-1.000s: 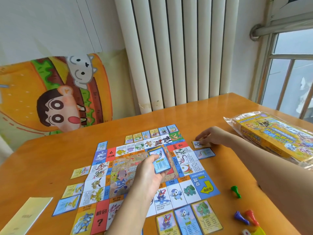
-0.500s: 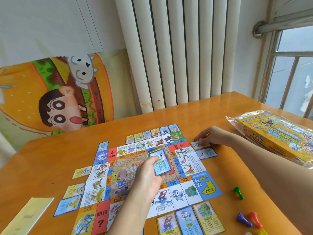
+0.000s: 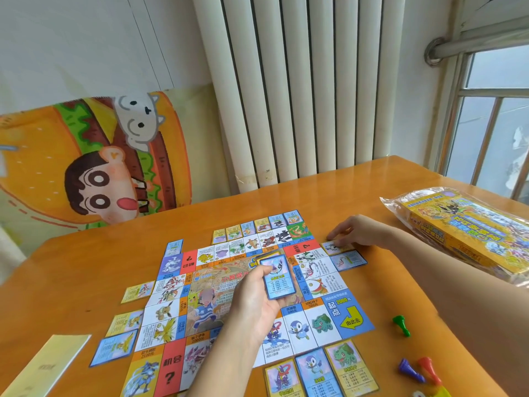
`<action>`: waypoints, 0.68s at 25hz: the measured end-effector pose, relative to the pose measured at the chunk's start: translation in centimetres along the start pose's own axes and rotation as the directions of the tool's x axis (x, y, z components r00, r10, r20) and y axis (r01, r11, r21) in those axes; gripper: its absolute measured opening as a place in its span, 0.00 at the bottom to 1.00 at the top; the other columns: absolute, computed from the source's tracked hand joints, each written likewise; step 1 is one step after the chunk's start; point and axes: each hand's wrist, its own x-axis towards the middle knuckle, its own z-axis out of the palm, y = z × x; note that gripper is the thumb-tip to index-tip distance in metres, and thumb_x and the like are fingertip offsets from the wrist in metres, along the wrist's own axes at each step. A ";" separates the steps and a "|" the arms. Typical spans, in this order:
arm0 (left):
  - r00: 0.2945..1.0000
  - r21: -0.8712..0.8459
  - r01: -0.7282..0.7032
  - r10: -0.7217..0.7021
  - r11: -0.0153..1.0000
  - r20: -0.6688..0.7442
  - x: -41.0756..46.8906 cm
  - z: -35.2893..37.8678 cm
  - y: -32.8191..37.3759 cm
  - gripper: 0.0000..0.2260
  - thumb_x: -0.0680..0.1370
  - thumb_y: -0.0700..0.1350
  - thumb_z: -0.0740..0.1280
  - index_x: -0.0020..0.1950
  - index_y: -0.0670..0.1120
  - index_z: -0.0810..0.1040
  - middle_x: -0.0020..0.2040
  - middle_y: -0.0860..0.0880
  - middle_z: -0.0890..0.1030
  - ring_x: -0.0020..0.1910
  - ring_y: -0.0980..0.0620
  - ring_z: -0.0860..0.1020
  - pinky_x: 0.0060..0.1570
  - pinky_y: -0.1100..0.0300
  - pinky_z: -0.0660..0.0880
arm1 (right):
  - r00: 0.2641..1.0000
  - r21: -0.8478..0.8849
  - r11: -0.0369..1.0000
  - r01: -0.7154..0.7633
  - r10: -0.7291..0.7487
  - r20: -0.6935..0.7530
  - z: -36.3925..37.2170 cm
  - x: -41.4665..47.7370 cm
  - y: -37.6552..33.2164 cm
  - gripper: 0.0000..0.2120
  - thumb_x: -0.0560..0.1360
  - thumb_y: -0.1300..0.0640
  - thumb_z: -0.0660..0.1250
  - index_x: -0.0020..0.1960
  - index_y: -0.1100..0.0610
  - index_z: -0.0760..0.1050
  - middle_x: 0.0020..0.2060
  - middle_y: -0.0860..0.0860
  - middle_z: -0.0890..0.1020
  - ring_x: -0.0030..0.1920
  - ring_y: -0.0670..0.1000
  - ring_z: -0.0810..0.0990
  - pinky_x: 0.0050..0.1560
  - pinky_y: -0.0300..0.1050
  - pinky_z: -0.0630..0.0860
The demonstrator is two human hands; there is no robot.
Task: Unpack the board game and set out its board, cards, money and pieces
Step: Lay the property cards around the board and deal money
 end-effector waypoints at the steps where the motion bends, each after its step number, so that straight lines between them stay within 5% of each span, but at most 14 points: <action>1: 1.000 0.004 0.005 -0.005 1.000 0.002 0.0 0.0 0.0 0.10 0.81 0.39 0.55 0.53 0.39 0.75 0.46 0.36 0.80 0.42 0.42 0.78 0.44 0.47 0.74 | 1.000 -0.003 1.000 -0.002 0.002 0.005 0.0 0.0 0.0 0.08 0.71 0.54 0.74 0.48 0.42 0.82 0.56 0.50 0.80 0.57 0.57 0.78 0.56 0.49 0.75; 4: 0.999 0.004 -0.014 0.014 1.000 0.051 -0.5 -0.1 -0.1 0.12 0.81 0.38 0.54 0.51 0.38 0.76 0.47 0.35 0.81 0.43 0.41 0.79 0.53 0.41 0.73 | 1.000 0.009 1.000 -0.004 0.005 -0.004 -0.1 -0.5 -0.1 0.08 0.72 0.54 0.73 0.51 0.45 0.82 0.56 0.49 0.79 0.56 0.54 0.77 0.54 0.47 0.73; 8: 0.994 -0.003 -0.075 0.075 0.997 0.075 -1.1 -0.5 -0.2 0.10 0.81 0.36 0.55 0.54 0.36 0.75 0.47 0.35 0.82 0.44 0.41 0.81 0.58 0.34 0.71 | 0.974 0.186 0.978 0.099 -0.057 -0.222 -0.4 -2.3 -2.1 0.08 0.76 0.57 0.69 0.54 0.55 0.82 0.50 0.51 0.81 0.49 0.47 0.77 0.41 0.37 0.70; 11: 0.992 -0.035 -0.122 0.123 0.992 0.036 -2.1 -0.4 0.1 0.08 0.80 0.34 0.60 0.59 0.35 0.71 0.49 0.37 0.82 0.41 0.43 0.83 0.41 0.40 0.79 | 0.963 0.295 0.936 0.192 -0.121 -0.241 -1.4 -4.9 -5.2 0.07 0.77 0.57 0.67 0.51 0.57 0.82 0.43 0.51 0.83 0.43 0.47 0.80 0.41 0.36 0.74; 13: 0.988 -0.039 -0.156 0.156 0.987 0.003 -3.0 -0.3 0.2 0.03 0.78 0.32 0.62 0.50 0.37 0.71 0.39 0.42 0.84 0.35 0.49 0.83 0.28 0.52 0.79 | 0.971 0.425 0.879 0.218 -0.153 -0.183 -1.6 -7.0 -7.2 0.07 0.77 0.57 0.66 0.50 0.58 0.81 0.43 0.55 0.84 0.43 0.50 0.82 0.47 0.41 0.79; 14: 0.985 -0.035 -0.173 0.173 0.984 -0.004 -3.4 -0.2 0.2 0.04 0.77 0.32 0.64 0.47 0.39 0.72 0.36 0.45 0.84 0.36 0.49 0.83 0.30 0.55 0.79 | 0.976 0.496 0.842 0.211 -0.155 -0.152 -1.4 -8.0 -8.0 0.08 0.78 0.57 0.64 0.50 0.59 0.81 0.43 0.56 0.84 0.43 0.51 0.83 0.48 0.42 0.80; 17: 0.969 -0.043 -0.242 0.239 0.969 -0.066 -4.5 0.2 0.0 0.05 0.75 0.34 0.67 0.45 0.43 0.76 0.46 0.44 0.83 0.48 0.49 0.81 0.55 0.50 0.74 | 0.983 0.662 0.737 0.135 -0.186 0.006 0.6 -11.2 -10.3 0.13 0.81 0.56 0.59 0.53 0.63 0.79 0.43 0.57 0.84 0.45 0.54 0.83 0.45 0.42 0.80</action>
